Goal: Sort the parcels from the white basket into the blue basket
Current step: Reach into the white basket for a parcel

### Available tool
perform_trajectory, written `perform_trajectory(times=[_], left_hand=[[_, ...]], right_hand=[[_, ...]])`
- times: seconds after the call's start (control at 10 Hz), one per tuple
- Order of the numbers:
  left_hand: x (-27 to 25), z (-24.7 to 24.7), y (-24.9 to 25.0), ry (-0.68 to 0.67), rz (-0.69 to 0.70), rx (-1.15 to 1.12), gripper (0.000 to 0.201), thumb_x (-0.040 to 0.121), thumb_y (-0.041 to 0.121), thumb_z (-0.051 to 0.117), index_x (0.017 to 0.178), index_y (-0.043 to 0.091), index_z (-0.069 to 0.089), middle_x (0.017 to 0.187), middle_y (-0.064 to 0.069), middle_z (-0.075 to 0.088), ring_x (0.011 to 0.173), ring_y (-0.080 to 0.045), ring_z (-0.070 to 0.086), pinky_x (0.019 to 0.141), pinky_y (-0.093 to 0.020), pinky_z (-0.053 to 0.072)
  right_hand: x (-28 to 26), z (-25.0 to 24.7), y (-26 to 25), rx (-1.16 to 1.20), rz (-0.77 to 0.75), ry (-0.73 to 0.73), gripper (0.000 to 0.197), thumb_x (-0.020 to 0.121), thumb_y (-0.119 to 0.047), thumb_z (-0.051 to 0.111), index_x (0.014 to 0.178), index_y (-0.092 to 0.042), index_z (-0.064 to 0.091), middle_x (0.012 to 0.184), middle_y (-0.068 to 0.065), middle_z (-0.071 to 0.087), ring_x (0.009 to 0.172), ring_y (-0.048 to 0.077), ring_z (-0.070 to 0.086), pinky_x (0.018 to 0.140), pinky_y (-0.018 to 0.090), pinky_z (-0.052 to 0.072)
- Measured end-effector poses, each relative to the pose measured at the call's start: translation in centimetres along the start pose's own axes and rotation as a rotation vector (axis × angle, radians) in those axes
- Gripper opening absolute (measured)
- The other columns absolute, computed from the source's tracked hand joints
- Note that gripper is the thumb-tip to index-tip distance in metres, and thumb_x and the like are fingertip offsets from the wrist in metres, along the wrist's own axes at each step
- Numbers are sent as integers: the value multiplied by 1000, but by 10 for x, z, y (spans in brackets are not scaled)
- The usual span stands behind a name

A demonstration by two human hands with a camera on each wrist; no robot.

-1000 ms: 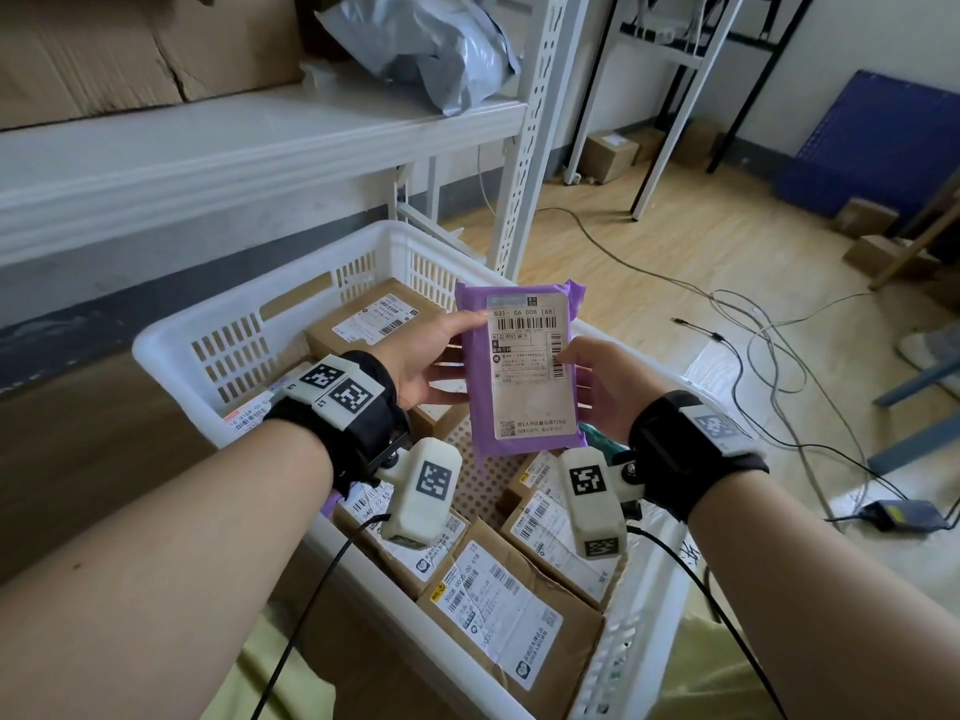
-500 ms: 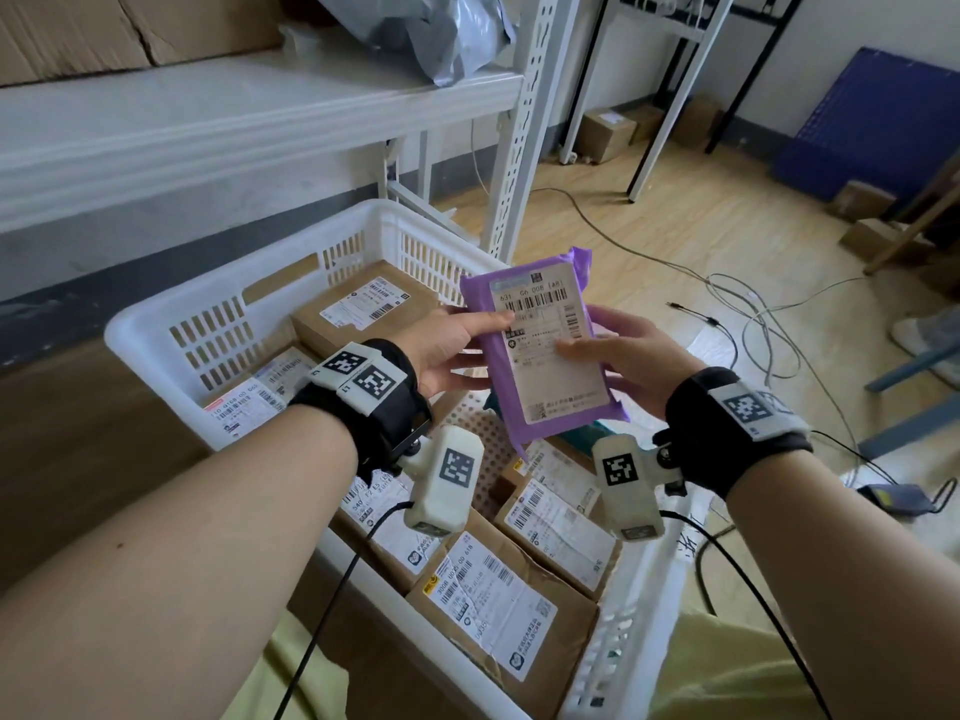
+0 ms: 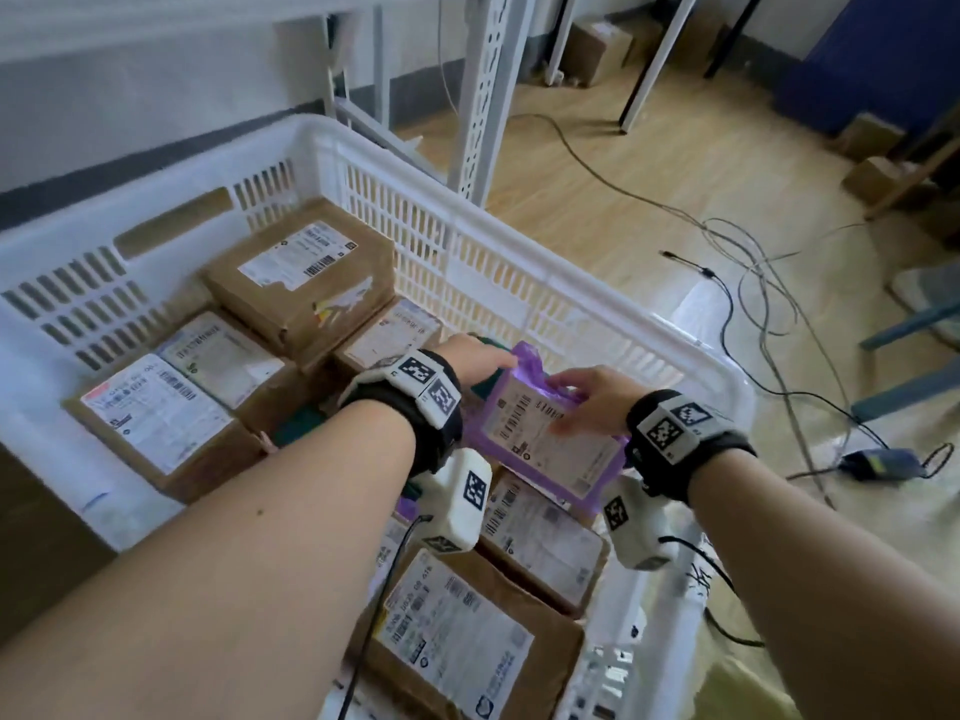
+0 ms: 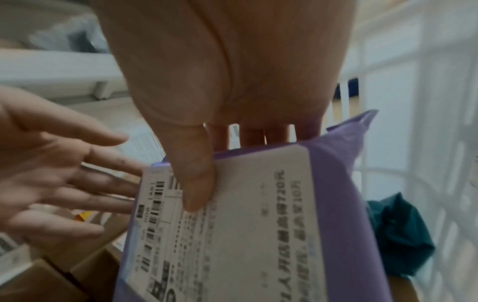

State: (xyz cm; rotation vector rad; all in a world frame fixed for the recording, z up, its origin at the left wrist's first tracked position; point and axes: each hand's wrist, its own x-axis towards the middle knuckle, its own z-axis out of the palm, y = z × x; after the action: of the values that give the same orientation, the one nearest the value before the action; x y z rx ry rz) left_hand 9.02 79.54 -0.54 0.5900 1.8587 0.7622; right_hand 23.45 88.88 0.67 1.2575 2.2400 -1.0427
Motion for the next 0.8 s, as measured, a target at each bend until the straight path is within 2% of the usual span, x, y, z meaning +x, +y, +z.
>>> perform_trajectory(times=[0.1,0.2,0.3,0.4,0.5,0.6,0.7,0.8], left_hand=[[21,17,-4,-63,-9,162,23,92,36,53,105,17,58,101,2,51,90,-13,48,70,-22,38],[43,32,-17,-107,-16,324,42,93,38,49,121,8,61,123,-9,60,91,-13,46,64,-21,37],[52,46,-31,-167,-80,386,45,95,32,49,125,0,57,129,-17,57,107,-26,57,75,-28,40],[54,47,-36,-182,-96,370,40,96,25,47,126,-1,55,130,-18,56,121,-31,53,92,-31,43],[49,47,-31,-297,-83,440,20,99,15,41,98,3,57,98,-17,59,87,-29,58,56,-18,51],[47,55,-35,-334,-174,333,25,99,14,41,76,7,49,72,-5,48,66,-20,50,49,-24,39],[45,53,-34,-314,-161,318,19,98,15,43,84,6,53,70,-2,46,63,-14,47,47,-21,37],[44,40,-34,-253,-101,271,28,96,14,46,68,13,47,68,1,48,58,-9,45,50,-19,39]], right_hand=[[21,7,12,-85,29,-38,54,83,-13,68,133,-27,53,121,3,62,106,20,60,86,28,48],[39,14,24,-264,56,-69,42,86,-19,62,126,-31,59,117,0,64,102,18,60,89,31,50],[53,19,27,-331,93,9,31,89,-16,56,117,-26,65,111,1,66,88,15,57,74,25,45],[63,23,24,-282,124,108,24,91,-16,56,110,-22,69,107,2,68,84,16,59,70,25,48],[68,31,27,-309,204,99,18,92,-20,54,101,-16,68,93,4,68,79,19,62,68,28,51],[72,40,39,-377,266,64,17,93,-22,50,89,-13,64,73,0,59,62,15,56,54,25,43],[72,38,41,-379,310,57,17,94,-24,50,93,-14,64,70,-2,57,56,11,52,46,21,38],[69,30,29,-343,295,102,20,91,-24,53,100,-12,67,82,2,65,65,16,58,54,25,45]])
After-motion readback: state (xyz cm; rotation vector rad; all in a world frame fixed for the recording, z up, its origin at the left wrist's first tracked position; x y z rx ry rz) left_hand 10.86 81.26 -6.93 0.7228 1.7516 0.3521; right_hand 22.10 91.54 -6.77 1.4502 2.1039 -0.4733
